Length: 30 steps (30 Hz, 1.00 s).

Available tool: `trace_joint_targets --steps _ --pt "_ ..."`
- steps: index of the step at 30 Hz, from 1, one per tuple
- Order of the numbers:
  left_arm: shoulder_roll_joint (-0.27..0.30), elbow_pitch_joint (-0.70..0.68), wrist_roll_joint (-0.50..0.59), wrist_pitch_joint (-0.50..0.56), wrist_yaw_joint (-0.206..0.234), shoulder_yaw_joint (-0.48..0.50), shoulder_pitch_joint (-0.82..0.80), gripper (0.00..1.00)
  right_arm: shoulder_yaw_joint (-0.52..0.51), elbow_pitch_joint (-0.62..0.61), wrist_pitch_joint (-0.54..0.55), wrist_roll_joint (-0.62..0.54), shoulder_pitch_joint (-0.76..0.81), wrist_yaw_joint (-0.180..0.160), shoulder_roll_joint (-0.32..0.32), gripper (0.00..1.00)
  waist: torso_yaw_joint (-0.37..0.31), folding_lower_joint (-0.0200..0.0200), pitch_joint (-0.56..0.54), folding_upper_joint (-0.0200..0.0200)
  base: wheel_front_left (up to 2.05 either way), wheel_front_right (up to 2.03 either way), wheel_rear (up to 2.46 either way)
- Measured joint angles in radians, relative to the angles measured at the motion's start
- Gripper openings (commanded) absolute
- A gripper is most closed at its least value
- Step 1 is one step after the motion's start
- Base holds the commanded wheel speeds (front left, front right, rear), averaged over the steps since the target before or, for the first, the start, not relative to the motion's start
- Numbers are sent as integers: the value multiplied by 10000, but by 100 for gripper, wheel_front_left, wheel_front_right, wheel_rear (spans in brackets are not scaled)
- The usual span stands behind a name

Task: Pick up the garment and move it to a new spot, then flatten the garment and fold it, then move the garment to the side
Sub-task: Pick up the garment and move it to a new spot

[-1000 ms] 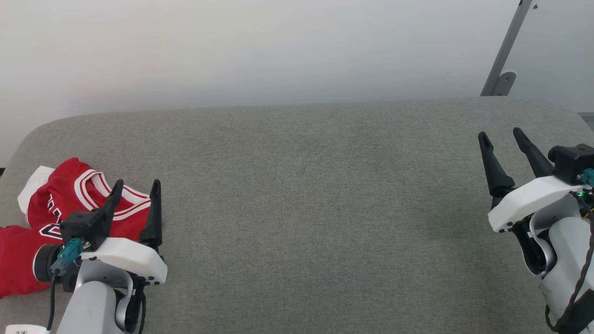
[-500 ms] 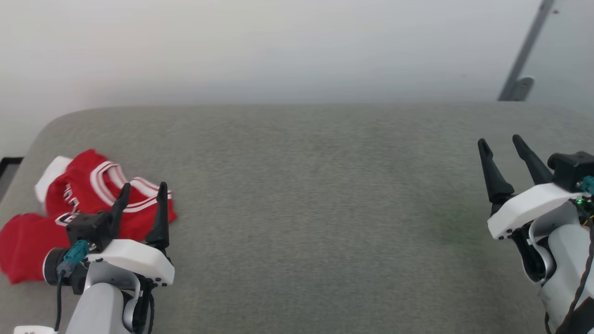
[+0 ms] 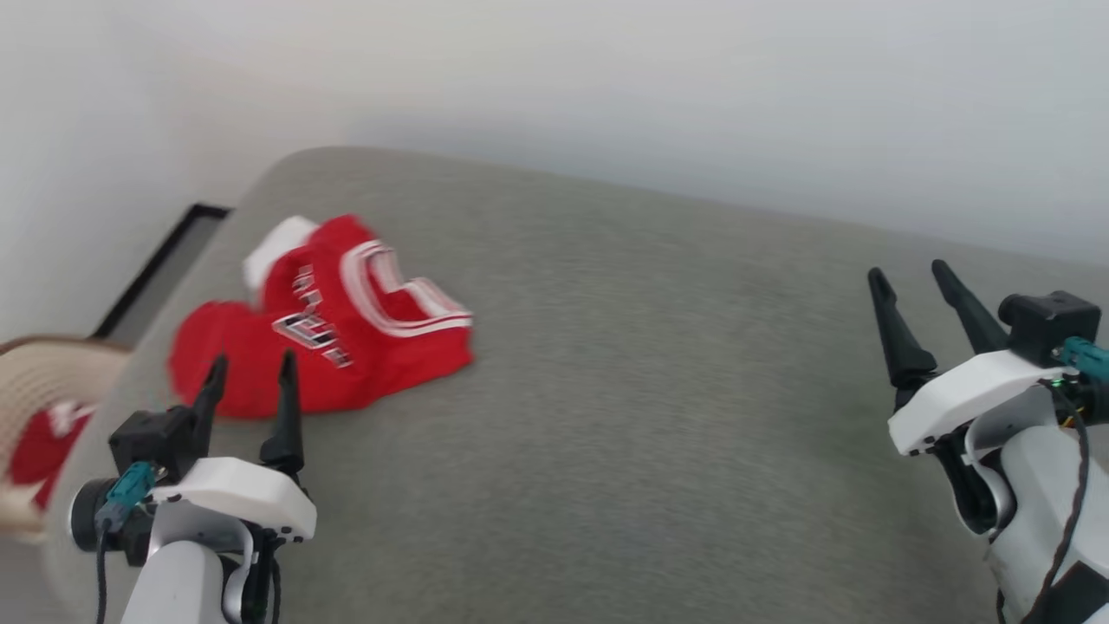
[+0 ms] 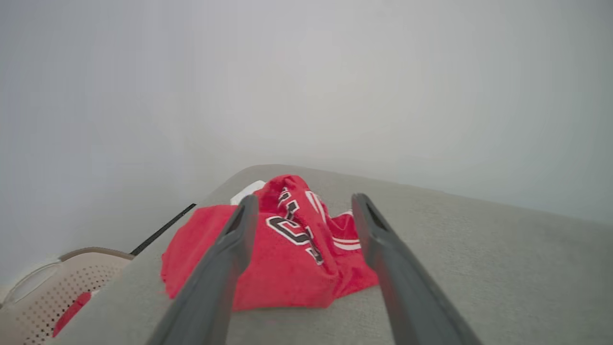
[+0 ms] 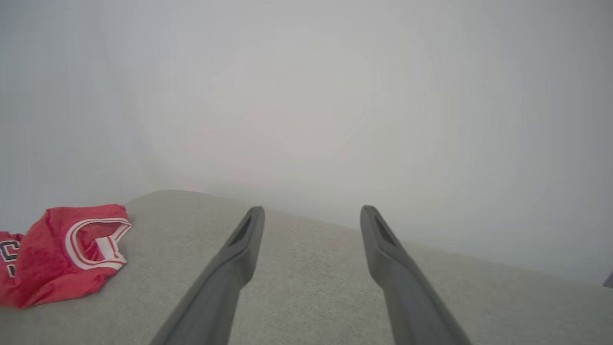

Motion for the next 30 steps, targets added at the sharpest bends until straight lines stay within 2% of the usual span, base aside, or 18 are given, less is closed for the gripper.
trace_joint_targets --steps 9,13,21,30 --pt "-121 -173 165 0 105 293 367 100 230 -33 -2 50 33 0 228 100 1874 0 -51 0 0 0 0" --pt "-198 -629 150 0 303 763 695 100 782 4 0 52 -282 0 441 100 2440 -1 76 0 0 0 0" --pt "-627 -1515 79 0 433 1476 1396 100 1841 303 -2 395 -1072 0 673 100 2757 0 580 0 0 0 0" --pt "-844 -1831 221 0 385 1722 1614 100 2173 376 -2 669 -1350 0 579 100 2783 -1 730 0 0 0 0"
